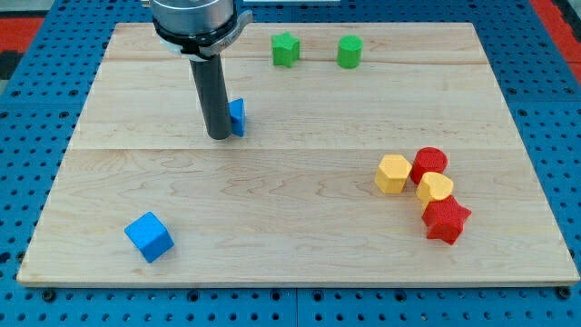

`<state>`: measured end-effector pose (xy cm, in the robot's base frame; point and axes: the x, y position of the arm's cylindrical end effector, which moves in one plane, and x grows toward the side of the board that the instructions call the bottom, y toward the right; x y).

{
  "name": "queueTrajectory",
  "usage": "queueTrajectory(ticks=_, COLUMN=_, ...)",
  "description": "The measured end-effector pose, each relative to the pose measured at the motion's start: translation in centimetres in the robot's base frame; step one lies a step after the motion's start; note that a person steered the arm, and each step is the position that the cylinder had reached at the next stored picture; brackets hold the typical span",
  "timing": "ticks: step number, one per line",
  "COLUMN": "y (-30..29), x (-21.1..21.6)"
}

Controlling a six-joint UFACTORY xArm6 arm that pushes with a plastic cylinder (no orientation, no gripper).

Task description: Slide triangle to the bottom of green star

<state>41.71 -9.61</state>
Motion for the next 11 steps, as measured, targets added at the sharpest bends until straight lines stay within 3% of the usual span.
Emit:
queueTrajectory(ticks=2, y=-6.7, x=0.0)
queueTrajectory(ticks=4, y=-11.9, x=-4.5)
queueTrajectory(ticks=5, y=-11.3, x=-2.8)
queueTrajectory(ticks=6, y=-4.7, x=-0.4)
queueTrajectory(ticks=7, y=3.1, x=-1.2)
queueTrajectory(ticks=9, y=9.8, x=-10.5)
queueTrajectory(ticks=11, y=5.4, x=-8.4)
